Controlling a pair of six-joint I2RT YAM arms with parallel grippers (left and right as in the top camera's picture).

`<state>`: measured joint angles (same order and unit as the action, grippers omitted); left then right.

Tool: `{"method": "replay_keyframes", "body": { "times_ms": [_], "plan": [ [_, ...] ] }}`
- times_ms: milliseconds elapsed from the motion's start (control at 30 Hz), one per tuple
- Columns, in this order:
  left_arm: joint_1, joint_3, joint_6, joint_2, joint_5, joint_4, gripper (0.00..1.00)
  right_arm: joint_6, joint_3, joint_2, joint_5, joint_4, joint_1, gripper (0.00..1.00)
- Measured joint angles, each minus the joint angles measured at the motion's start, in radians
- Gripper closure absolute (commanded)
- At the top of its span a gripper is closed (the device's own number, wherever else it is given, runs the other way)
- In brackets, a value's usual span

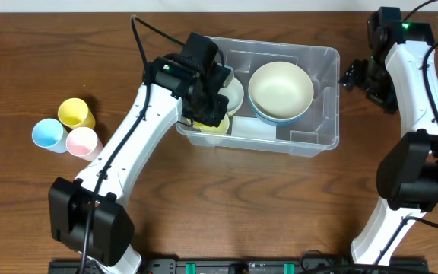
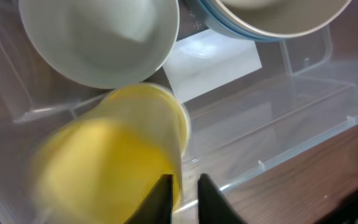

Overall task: Pack container
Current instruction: 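Carry the yellow cup into the bin beside the white cup, release, then move the left gripper to the pink cup and grasp its rim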

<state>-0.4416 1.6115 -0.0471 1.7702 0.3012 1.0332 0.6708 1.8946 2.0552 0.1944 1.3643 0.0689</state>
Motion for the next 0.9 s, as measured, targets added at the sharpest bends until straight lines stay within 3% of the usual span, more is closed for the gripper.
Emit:
{"method": "replay_keyframes", "body": {
  "times_ms": [167, 200, 333, 667, 900],
  "plan": [
    [0.000, 0.000, -0.002, 0.000, 0.004, 0.011, 0.75, 0.000, 0.000, 0.000, 0.000, 0.000, 0.000, 0.01],
    [0.000, 0.000, -0.003, 0.000, 0.003, 0.013, 0.63, 0.000, 0.000, 0.000, 0.000, 0.000, 0.000, 0.01],
    [0.000, 0.000, -0.010, 0.000, 0.006, 0.014, 0.43, 0.000, 0.000, 0.000, 0.000, 0.000, 0.000, 0.01],
    [0.036, 0.000, 0.057, -0.025, -0.113, 0.009, 0.31, 0.000, 0.000, 0.000, 0.000, 0.000, 0.000, 0.01],
    [0.253, 0.003, 0.219, -0.230, -0.300, 0.076, 0.24, 0.000, 0.000, 0.000, 0.000, 0.000, 0.000, 0.01]
  ]
}}
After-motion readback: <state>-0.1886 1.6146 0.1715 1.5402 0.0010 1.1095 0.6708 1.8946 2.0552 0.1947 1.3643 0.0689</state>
